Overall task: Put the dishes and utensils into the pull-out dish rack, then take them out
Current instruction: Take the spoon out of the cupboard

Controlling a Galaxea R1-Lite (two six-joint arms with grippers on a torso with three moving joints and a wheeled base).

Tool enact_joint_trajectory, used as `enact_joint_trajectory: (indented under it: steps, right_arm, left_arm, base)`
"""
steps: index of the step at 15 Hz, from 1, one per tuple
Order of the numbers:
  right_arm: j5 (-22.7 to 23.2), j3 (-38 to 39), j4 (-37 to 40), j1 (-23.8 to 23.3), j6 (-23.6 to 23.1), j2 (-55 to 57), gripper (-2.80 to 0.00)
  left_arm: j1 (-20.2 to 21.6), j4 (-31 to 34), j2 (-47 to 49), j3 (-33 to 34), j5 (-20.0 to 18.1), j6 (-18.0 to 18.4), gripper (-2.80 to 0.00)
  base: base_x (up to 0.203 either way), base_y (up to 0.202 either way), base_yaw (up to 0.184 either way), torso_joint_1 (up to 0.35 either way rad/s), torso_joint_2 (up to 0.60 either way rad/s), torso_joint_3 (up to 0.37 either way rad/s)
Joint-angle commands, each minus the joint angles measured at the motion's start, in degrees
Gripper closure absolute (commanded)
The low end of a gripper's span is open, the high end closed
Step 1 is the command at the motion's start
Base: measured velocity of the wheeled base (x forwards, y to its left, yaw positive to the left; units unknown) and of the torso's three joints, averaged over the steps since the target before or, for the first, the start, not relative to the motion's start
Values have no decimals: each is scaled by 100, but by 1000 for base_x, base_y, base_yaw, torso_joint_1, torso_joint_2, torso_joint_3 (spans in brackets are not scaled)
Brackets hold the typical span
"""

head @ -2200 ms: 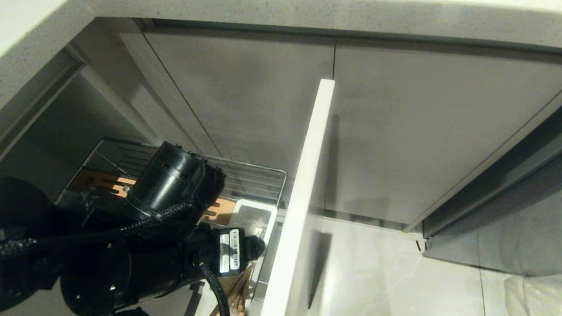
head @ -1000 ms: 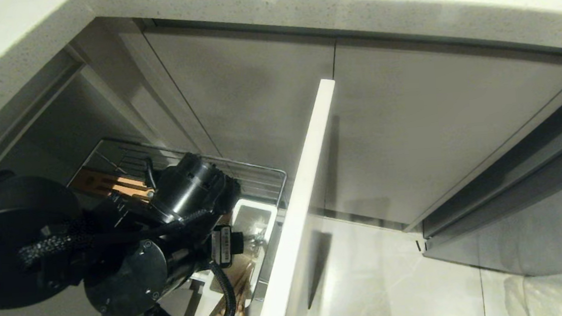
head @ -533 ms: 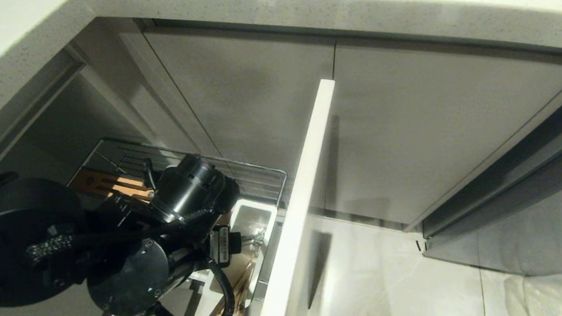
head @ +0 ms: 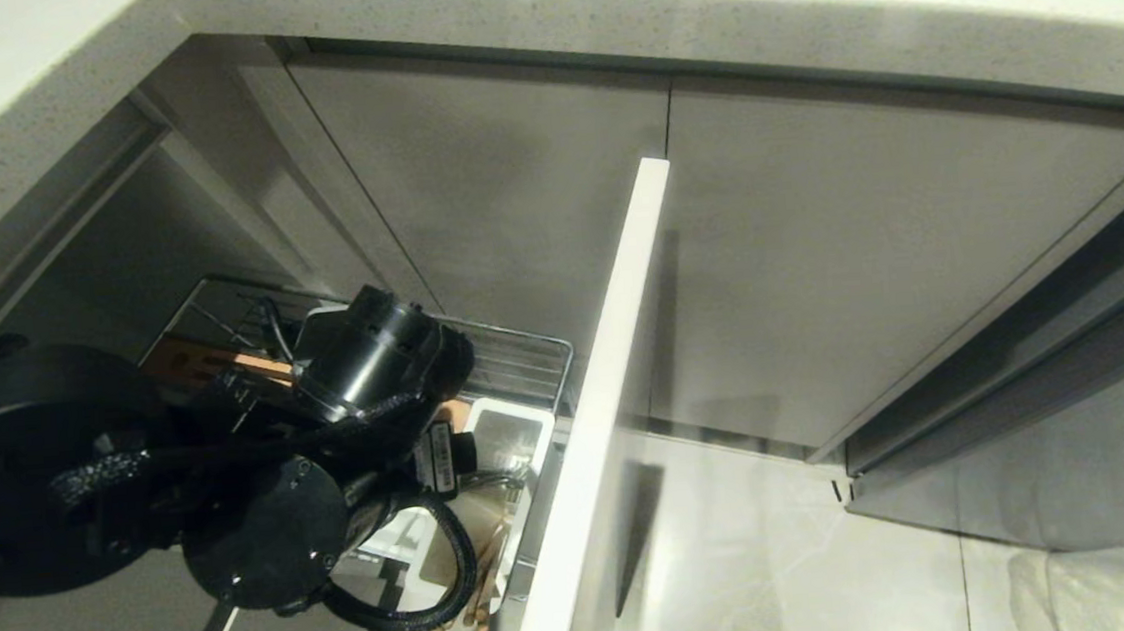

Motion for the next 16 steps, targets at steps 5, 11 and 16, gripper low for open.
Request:
enact_joint_trajectory:
  steps: [5, 11, 16]
  right_arm:
    - [2, 0, 0, 0, 0, 3, 0]
    - [1, 0, 0, 0, 0, 3, 0]
    - [2, 0, 0, 0, 0, 3, 0]
  left_arm:
    - [-67, -120, 43, -114, 10, -293, -280]
    - [-358, 230, 244, -333, -39, -2456, -280]
    - [-258, 925, 271, -409, -704, -3180, -280]
  base:
    - [0, 0, 0, 0, 0, 0]
    - [0, 0, 0, 0, 0, 0]
    - [0, 0, 0, 0, 0, 0]
